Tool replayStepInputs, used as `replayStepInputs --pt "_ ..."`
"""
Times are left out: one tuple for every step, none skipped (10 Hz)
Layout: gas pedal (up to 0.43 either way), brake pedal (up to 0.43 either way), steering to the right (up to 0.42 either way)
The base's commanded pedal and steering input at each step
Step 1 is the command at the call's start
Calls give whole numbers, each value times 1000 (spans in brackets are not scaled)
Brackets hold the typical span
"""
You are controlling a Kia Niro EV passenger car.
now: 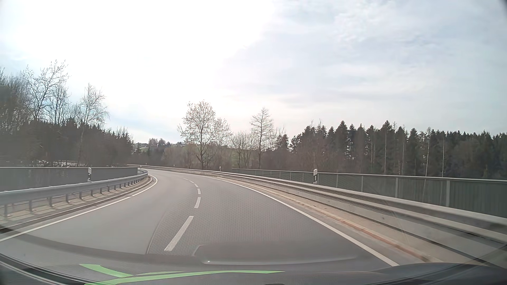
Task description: Follow the waypoints while adhering to traffic rules and regulations
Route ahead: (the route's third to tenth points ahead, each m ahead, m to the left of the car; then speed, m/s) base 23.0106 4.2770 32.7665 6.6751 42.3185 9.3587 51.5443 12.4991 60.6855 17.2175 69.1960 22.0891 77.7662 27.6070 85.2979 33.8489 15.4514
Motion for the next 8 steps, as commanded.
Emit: replayStepInputs --pt "110 0 -42" --pt "110 0 -42" --pt "110 0 -42" --pt "110 0 -42" --pt "110 0 -42" --pt "110 0 -42" --pt "110 0 -42" --pt "110 0 -42"
